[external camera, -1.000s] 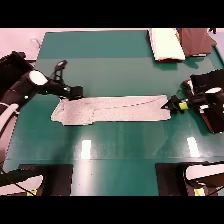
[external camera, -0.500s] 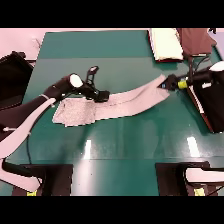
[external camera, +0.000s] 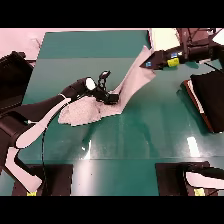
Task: Fold the shirts.
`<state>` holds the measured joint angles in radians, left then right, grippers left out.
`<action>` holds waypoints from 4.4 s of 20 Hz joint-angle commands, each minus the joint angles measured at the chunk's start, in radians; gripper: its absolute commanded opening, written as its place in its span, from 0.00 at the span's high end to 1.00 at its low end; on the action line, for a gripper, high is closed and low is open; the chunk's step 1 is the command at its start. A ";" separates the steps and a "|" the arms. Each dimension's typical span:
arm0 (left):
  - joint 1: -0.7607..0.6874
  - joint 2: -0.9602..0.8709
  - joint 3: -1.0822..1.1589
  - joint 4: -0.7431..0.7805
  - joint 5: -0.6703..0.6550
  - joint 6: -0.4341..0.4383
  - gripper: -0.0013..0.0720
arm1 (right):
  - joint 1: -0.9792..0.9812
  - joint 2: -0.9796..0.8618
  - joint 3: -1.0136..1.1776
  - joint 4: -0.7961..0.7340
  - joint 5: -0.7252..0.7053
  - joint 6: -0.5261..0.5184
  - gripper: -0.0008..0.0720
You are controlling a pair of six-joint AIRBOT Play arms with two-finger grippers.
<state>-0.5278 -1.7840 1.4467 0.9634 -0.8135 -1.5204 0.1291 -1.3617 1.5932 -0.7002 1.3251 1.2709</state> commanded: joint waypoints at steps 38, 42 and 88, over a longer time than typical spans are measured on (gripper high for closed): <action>0.540 0.527 0.245 0.198 -0.289 0.010 0.95 | 0.320 -0.569 -0.148 0.264 -0.377 0.029 0.41; 0.518 0.527 0.245 0.159 -0.287 0.019 0.96 | 0.372 -0.625 0.002 0.251 -0.415 -0.001 0.97; 0.220 0.525 0.245 0.152 -0.341 0.065 0.95 | -0.886 0.402 -0.400 -0.509 -0.409 0.029 0.97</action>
<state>-0.3077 -1.2583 1.6920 1.1149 -1.1393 -1.4590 -0.6926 -1.0348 1.3323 -1.1843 0.8646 1.3018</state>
